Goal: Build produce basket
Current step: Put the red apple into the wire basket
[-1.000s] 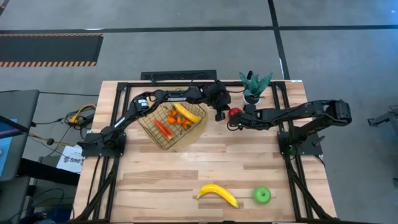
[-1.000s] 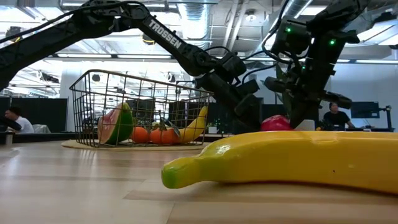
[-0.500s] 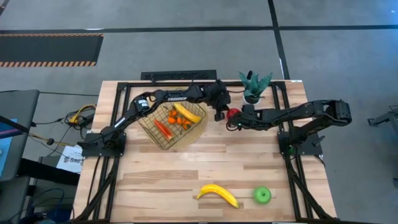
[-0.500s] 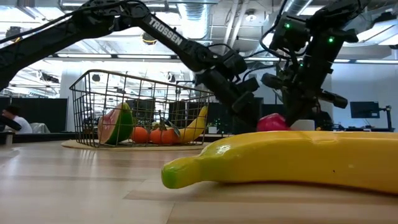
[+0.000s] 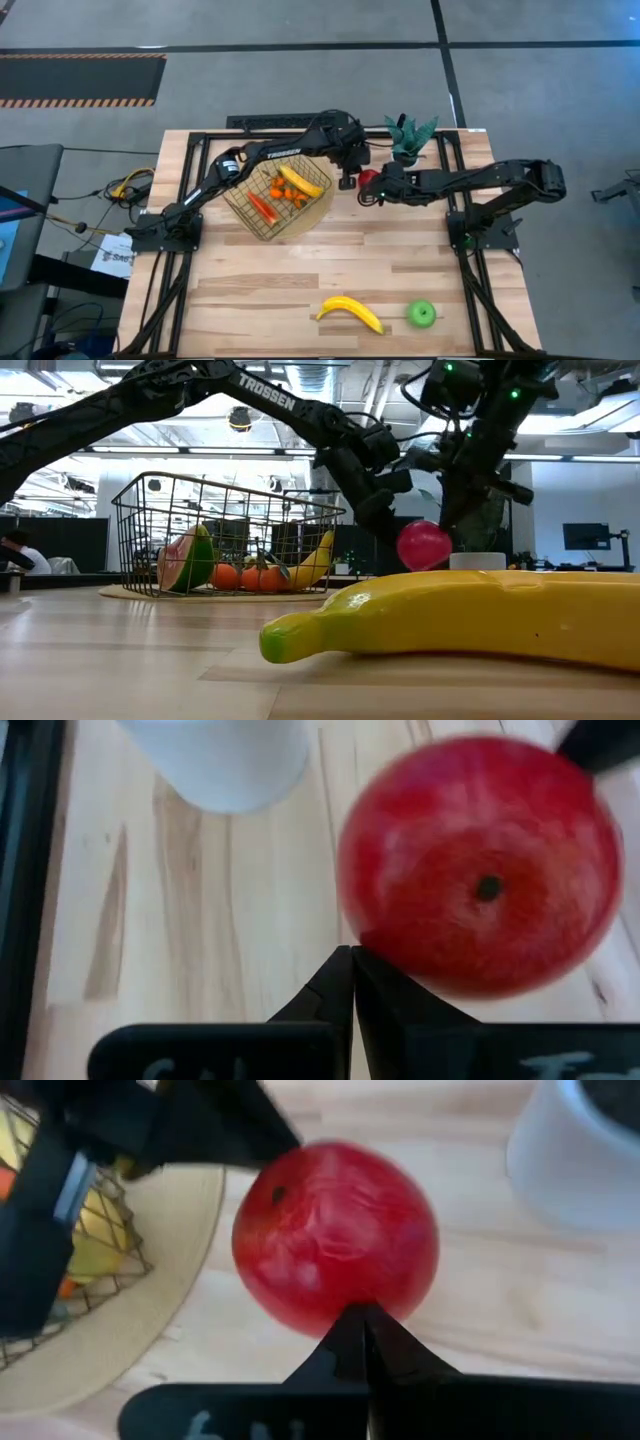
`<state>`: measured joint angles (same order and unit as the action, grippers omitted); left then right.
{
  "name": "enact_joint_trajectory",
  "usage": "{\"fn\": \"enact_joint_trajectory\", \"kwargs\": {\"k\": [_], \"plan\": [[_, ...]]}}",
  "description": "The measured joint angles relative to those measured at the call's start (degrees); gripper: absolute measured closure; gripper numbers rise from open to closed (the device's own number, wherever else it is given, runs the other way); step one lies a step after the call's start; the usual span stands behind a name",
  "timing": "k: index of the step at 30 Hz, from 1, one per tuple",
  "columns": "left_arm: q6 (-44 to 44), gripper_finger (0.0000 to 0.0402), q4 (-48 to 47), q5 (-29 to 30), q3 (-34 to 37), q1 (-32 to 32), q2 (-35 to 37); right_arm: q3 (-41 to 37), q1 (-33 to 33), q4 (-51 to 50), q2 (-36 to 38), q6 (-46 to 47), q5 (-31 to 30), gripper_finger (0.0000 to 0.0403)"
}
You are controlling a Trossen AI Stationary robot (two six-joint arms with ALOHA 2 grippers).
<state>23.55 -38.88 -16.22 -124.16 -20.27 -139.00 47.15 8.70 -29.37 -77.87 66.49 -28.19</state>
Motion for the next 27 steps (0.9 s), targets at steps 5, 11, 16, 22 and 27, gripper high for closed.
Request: {"fn": "enact_joint_trajectory", "kwargs": {"k": [5,11,16,22,27], "plan": [[3.4,0.0401,-9.0,2.9,-5.9,0.0,-0.1,3.4,0.1,-1.5,0.1,-2.2,-2.5,0.0403],[6.3,0.0401,-15.3,5.5,-10.8,0.0,0.4,7.9,0.0,-3.9,0.1,-4.9,-3.1,0.0403],[7.2,0.0401,-16.7,9.3,-10.2,0.0,3.8,10.9,0.0,-3.9,0.1,-7.4,-3.8,0.0403],[8.0,0.0401,-18.6,13.1,-10.6,0.2,10.0,14.2,0.0,0.9,-0.2,-12.7,-1.8,0.0403],[6.7,0.0401,-27.7,17.1,-10.2,0.3,12.8,17.8,-0.1,5.0,-1.5,-17.2,-2.1,0.0403]]}}
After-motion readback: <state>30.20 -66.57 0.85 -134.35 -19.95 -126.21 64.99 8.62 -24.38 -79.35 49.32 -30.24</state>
